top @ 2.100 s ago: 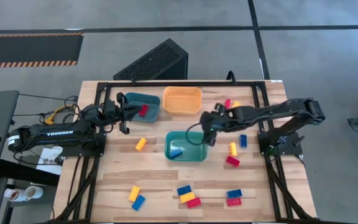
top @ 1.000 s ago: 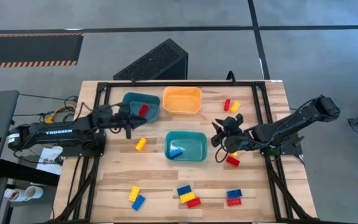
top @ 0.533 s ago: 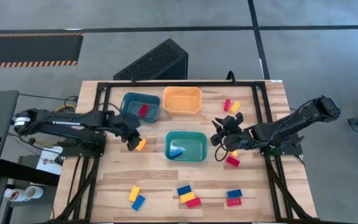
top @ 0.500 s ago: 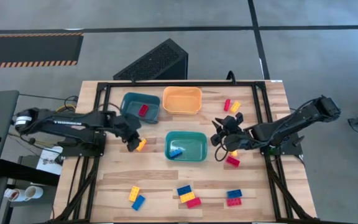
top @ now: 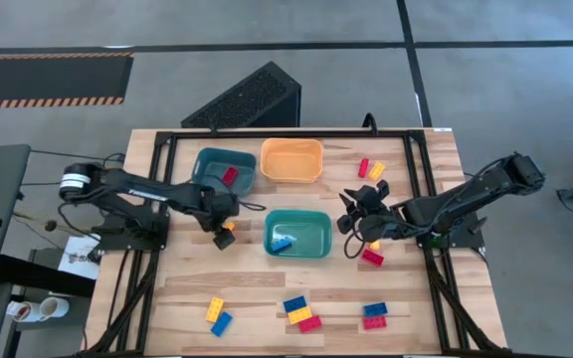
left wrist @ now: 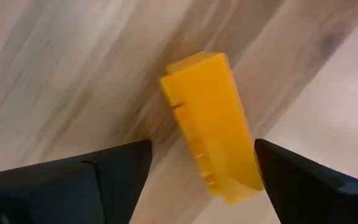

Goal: Sort & place blocks by color
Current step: Put the yellow game piece into the orange bin

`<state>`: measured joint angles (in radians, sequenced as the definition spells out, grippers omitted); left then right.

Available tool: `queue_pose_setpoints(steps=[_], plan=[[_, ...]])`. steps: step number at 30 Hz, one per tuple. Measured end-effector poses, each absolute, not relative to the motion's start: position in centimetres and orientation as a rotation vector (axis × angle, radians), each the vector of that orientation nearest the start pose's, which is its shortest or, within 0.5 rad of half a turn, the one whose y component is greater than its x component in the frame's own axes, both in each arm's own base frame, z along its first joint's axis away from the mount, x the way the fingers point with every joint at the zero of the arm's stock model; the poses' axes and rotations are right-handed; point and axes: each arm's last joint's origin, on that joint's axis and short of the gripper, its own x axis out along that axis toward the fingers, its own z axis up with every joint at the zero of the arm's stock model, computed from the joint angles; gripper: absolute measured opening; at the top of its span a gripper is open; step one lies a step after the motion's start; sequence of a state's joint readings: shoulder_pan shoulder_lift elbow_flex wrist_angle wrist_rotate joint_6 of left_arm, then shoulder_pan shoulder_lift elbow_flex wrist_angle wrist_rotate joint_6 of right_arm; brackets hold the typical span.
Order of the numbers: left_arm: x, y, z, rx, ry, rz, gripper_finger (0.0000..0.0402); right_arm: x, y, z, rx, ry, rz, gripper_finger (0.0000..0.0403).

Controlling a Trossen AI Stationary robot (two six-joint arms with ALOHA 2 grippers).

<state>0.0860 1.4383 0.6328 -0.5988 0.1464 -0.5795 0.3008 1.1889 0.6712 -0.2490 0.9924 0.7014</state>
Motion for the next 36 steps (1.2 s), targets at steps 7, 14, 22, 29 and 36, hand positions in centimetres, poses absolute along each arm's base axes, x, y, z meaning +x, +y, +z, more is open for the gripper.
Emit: queue_pose_setpoints(steps=[7,14,22,29,36], plan=[[22.9,1.6,14.3,-0.475,1.447,0.279,0.0125,22.1,4.3,22.1,0.179,0.359,-0.824,0.0111],[24.2,2.6,20.4,-0.366,1.266,0.231,0.0057,22.1,4.3,22.1,0.172,0.364,-0.825,0.0111],[26.4,4.8,27.0,-0.165,0.748,0.145,0.0074,22.2,4.0,22.1,0.177,0.361,-0.842,0.0111],[28.9,9.4,25.8,-0.144,0.589,0.088,0.0059,22.3,3.8,22.2,0.187,0.352,-0.847,0.0111],[30.6,15.5,23.2,-0.229,0.632,0.195,0.0112,22.3,3.9,22.0,0.190,0.373,-0.826,0.0111]])
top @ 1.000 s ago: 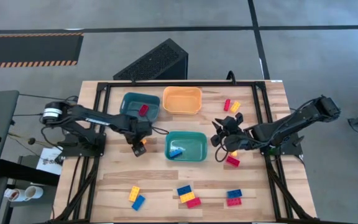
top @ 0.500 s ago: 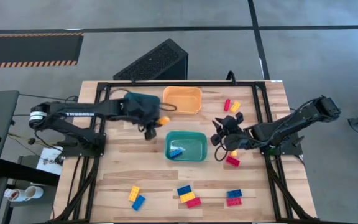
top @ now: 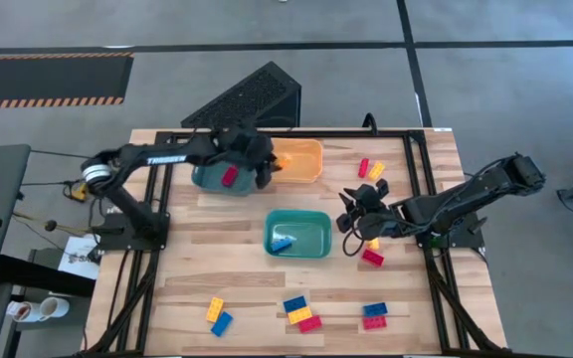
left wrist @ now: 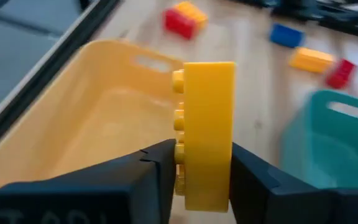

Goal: Sort & place blocks by color
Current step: Put the yellow game piece into the orange bin, then put the red game piece into the blue bin

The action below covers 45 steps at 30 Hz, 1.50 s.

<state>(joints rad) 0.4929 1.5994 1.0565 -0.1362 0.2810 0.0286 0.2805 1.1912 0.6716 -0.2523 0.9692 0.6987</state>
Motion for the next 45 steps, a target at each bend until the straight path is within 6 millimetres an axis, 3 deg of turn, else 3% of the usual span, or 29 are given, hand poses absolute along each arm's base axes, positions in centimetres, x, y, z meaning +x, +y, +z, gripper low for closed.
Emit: queue_pose_setpoints(steps=[6,11,17,24,30,36,40,45], plan=[[32.3,17.7,22.5,-0.275,0.670,0.151,0.0174,22.2,3.9,22.0,0.186,0.379,-0.827,0.0111],[32.7,18.0,24.3,-0.260,0.699,0.156,0.0212,22.2,3.9,22.0,0.182,0.384,-0.828,0.0111],[31.2,15.8,29.4,-0.179,0.514,0.050,0.0199,22.2,3.5,21.9,0.179,0.391,-0.846,0.0111],[28.5,10.7,31.2,-0.039,0.321,-0.048,0.0150,22.3,2.9,21.9,0.209,0.379,-0.877,0.0111],[23.7,7.5,29.2,-0.008,0.181,-0.056,0.0116,22.4,2.9,21.7,0.213,0.379,-0.884,0.0111],[19.2,5.8,25.5,-0.067,-0.001,0.003,0.0100,22.8,2.0,21.4,0.308,0.338,-0.943,0.0111],[17.0,5.3,23.7,-0.065,-0.078,0.083,0.0095,23.4,1.3,20.3,0.350,0.343,-0.998,0.0111],[15.6,5.0,22.8,-0.063,-0.109,0.116,0.0092,24.8,0.1,19.5,0.556,0.324,-0.968,0.0111]])
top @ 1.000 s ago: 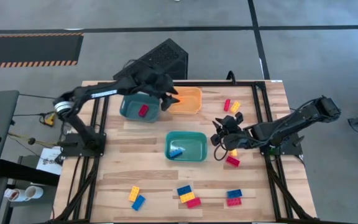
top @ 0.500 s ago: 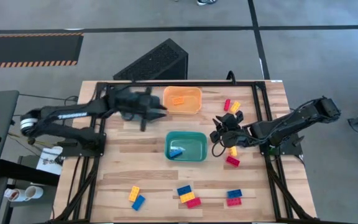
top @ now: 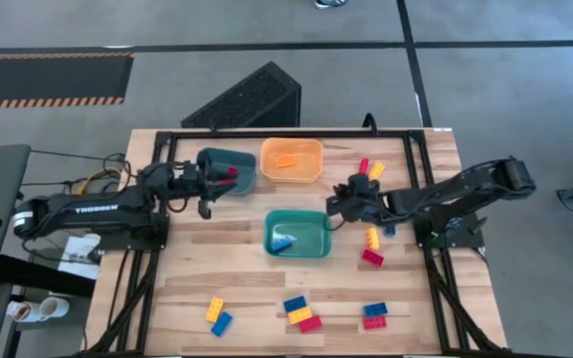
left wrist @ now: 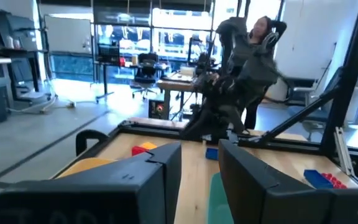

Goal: Sort & place blocks by color
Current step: Put the red game piece into the blue bin

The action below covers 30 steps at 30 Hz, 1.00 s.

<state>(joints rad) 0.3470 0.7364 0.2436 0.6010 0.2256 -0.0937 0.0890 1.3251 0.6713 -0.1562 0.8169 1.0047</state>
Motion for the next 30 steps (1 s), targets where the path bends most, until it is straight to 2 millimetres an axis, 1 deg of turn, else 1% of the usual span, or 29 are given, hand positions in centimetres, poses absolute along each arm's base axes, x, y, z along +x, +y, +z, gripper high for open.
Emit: queue_pose_setpoints(steps=[2,7,9,11,15,18,21,22,24,26,30], plan=[[15.3,4.8,22.9,-0.062,-0.121,0.117,0.0091,25.7,-0.2,19.2,0.614,0.313,-0.927,0.0111],[14.9,4.6,23.4,-0.079,-0.159,0.093,0.0091,27.2,-0.5,17.8,0.653,0.321,-0.869,0.0111],[14.7,4.5,23.6,-0.092,-0.172,0.077,0.0091,27.8,-0.5,17.6,0.701,0.276,-0.857,0.0111],[14.5,4.5,23.9,-0.109,-0.192,0.073,0.0091,28.3,-0.1,17.4,0.717,0.252,-0.839,0.0111],[14.2,4.3,24.1,-0.139,-0.213,0.066,0.0091,28.9,0.7,17.6,0.753,0.188,-0.782,0.0111],[14.1,4.3,24.2,-0.138,-0.218,0.060,0.0091,29.0,1.4,17.8,0.755,0.178,-0.750,0.0111],[14.2,4.3,24.2,-0.140,-0.216,0.060,0.0091,28.9,2.6,17.9,0.745,0.171,-0.736,0.0111],[14.1,4.3,24.2,-0.143,-0.218,0.060,0.0091,28.9,3.2,18.1,0.737,0.156,-0.738,0.0111],[14.1,4.3,24.3,-0.160,-0.225,0.057,0.0091,29.3,4.5,19.1,0.726,0.104,-0.734,0.0111],[14.1,4.3,24.5,-0.171,-0.242,0.050,0.0091,29.7,5.9,20.6,0.687,0.064,-0.712,0.0111],[14.1,4.2,24.5,-0.172,-0.243,0.035,0.0091,30.5,8.5,23.7,0.567,0.048,-0.646,0.0111]])
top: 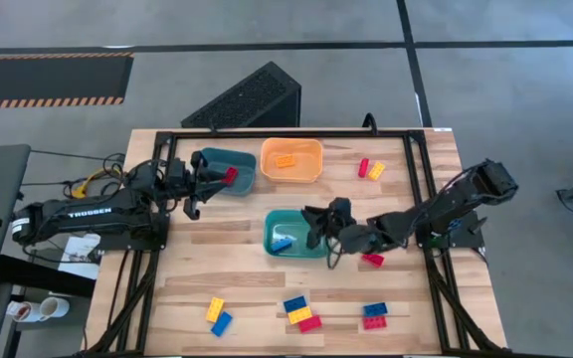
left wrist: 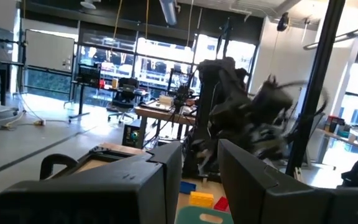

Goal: Sort & place blocks by color
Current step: Put the red game piece into the blue bin

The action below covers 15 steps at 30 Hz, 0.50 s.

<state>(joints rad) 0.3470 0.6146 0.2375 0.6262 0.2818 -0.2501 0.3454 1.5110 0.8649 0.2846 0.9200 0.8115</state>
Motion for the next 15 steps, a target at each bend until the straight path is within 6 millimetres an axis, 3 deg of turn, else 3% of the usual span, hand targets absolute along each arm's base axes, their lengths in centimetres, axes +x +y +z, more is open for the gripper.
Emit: queue_pose_setpoints(steps=[4,8,15], plan=[[14.1,4.2,24.3,-0.202,-0.228,0.027,0.0091,30.2,10.0,24.9,0.457,0.125,-0.681,0.0111],[14.1,4.1,24.3,-0.238,-0.217,-0.037,0.0091,28.9,9.7,23.8,0.429,0.244,-0.809,0.0111],[14.1,3.9,24.2,-0.266,-0.191,-0.102,0.0091,23.7,8.0,22.1,0.423,0.422,-1.102,0.0111]])
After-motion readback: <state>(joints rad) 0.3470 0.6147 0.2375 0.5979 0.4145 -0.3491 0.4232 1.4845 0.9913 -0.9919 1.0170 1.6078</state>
